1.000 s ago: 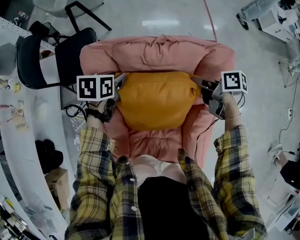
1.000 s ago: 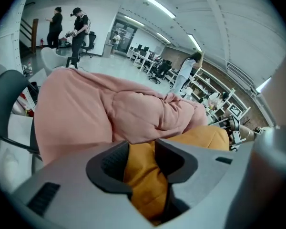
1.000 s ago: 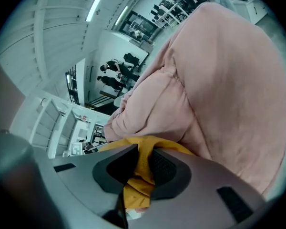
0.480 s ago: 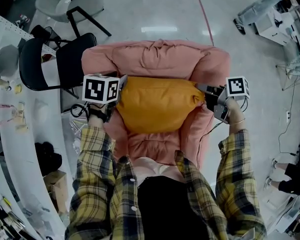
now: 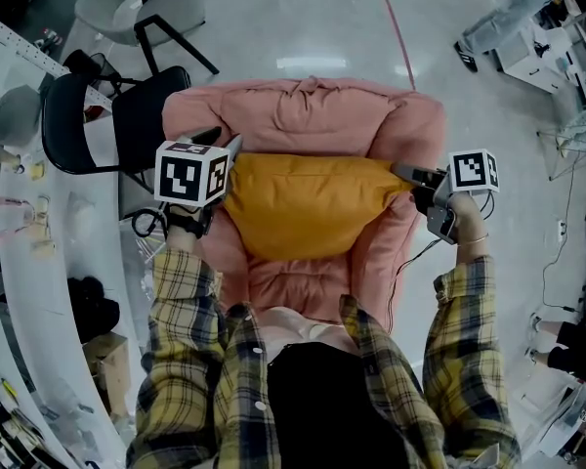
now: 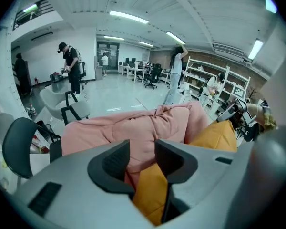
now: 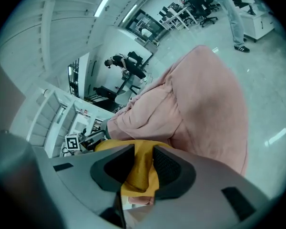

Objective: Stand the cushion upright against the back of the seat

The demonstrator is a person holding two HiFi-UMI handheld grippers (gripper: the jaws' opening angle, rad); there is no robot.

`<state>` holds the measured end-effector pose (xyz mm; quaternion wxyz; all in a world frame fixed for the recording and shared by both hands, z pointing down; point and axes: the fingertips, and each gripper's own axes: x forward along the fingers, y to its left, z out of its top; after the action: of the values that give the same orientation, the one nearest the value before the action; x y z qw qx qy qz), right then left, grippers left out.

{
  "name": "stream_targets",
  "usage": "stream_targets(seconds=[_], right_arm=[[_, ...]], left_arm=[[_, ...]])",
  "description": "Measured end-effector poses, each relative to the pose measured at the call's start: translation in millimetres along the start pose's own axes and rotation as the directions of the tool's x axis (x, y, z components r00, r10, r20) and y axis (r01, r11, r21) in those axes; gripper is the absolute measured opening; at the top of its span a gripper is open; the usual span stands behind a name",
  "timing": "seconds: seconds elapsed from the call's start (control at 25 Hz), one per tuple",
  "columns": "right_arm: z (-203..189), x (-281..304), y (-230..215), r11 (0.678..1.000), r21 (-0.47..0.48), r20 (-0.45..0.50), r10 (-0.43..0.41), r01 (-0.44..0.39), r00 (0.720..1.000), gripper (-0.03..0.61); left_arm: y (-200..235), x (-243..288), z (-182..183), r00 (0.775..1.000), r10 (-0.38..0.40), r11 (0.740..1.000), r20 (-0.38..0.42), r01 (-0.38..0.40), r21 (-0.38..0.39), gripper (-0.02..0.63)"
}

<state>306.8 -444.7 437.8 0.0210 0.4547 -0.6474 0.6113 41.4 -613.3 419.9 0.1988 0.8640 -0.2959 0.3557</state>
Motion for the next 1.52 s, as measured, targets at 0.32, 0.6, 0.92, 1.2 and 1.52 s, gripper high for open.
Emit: stream_targets(seconds=[0.32, 0.6, 0.92, 1.2, 1.52], right_arm=[[7, -25, 16, 0.989, -0.130, 0.028, -0.064, 0.067, 0.998, 0.114], [15, -56, 45, 0.891, -0.408, 0.202, -0.124, 0.199, 0.972, 0.114], [1, -86, 112, 0.764, -0.598, 0.377, 0.004, 0.241, 0.926, 0.114], [-38, -108, 149, 0.742, -0.630, 0.451, 0.106, 0.232, 0.886, 0.103], [-121, -165, 208, 0.666, -0.702, 0.527, 0.248, 0.253, 0.813, 0.063]], left_arm=[[-24, -33, 34, 0.994, -0.015, 0.999, 0.109, 0.009, 0.051, 0.166], [-49, -56, 45, 0.983, -0.048, 0.996, 0.175, 0.034, 0.080, 0.164], [-94, -80, 41, 0.969, -0.113, 0.990, 0.221, 0.092, 0.105, 0.162], [-155, -116, 29, 0.930, -0.212, 0.976, 0.299, 0.186, 0.111, 0.145], [-253, -186, -5, 0.851, -0.333, 0.942, 0.406, 0.315, 0.114, 0.096]])
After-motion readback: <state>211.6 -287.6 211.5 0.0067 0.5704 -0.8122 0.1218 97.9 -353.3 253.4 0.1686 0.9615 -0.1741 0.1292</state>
